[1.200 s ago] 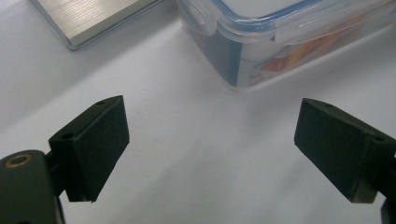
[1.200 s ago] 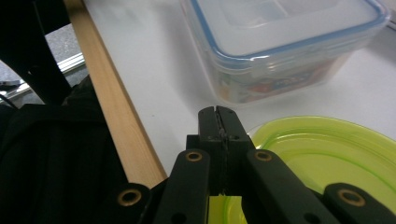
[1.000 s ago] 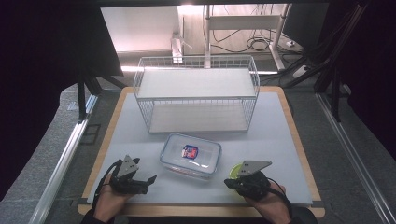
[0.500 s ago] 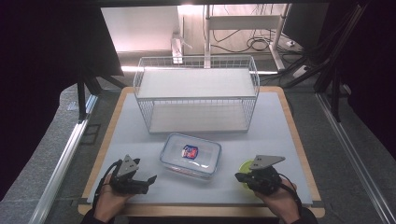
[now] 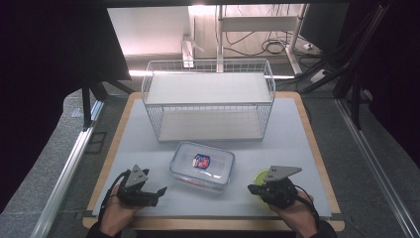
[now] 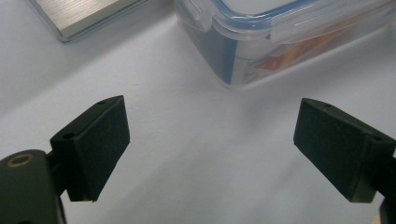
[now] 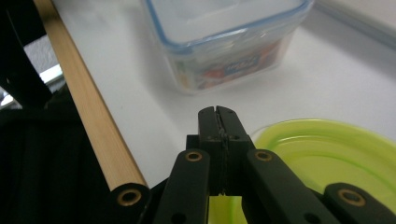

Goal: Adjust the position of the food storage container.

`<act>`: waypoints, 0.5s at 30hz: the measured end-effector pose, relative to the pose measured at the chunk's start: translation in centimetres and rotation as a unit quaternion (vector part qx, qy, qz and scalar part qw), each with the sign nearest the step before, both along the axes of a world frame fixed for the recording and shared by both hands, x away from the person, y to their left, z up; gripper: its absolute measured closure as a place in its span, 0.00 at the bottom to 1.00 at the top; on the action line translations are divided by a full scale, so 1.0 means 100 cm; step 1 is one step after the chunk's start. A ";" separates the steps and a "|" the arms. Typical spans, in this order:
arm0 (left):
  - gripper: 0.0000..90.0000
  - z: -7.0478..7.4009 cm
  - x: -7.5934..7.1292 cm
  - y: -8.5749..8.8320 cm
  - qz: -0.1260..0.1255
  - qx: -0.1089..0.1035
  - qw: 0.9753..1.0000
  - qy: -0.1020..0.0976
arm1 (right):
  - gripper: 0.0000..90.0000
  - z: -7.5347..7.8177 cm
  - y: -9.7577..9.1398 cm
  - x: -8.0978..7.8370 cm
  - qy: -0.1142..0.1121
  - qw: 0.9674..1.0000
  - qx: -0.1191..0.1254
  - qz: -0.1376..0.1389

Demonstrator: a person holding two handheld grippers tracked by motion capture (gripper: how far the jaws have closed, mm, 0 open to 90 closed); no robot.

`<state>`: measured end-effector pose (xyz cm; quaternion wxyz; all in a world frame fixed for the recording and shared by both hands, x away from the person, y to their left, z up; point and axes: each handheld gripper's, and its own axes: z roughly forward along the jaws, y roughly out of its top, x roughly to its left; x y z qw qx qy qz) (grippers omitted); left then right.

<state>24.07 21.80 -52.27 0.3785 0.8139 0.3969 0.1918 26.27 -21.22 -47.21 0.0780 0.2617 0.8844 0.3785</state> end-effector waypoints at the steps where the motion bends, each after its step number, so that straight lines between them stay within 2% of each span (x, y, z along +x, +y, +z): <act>1: 0.11 0.000 0.000 0.000 0.002 -0.001 1.000 0.002 | 1.00 -0.002 0.002 0.001 0.002 1.000 -0.007 0.001; 3: 0.10 0.000 0.000 0.000 0.001 -0.004 1.000 0.005 | 1.00 -0.004 0.002 0.001 0.006 1.000 -0.010 0.001; 4: 0.10 0.000 0.001 -0.001 0.006 -0.006 1.000 0.014 | 1.00 -0.004 -0.001 0.003 0.013 1.000 -0.009 -0.006; 5: 0.11 0.000 0.001 -0.001 0.006 -0.006 1.000 0.014 | 1.00 -0.004 -0.001 0.003 0.013 1.000 -0.009 -0.006; 7: 0.15 0.000 0.001 -0.002 0.014 -0.002 1.000 0.027 | 1.00 -0.002 -0.009 0.006 0.006 0.999 -0.021 -0.026; 14: 0.21 0.003 -0.001 -0.006 0.012 -0.006 0.999 0.032 | 1.00 0.002 -0.033 0.014 0.006 0.998 -0.011 -0.063; 15: 0.27 0.004 -0.002 -0.007 0.008 -0.005 0.999 0.037 | 1.00 0.003 -0.039 0.016 0.005 0.997 -0.009 -0.071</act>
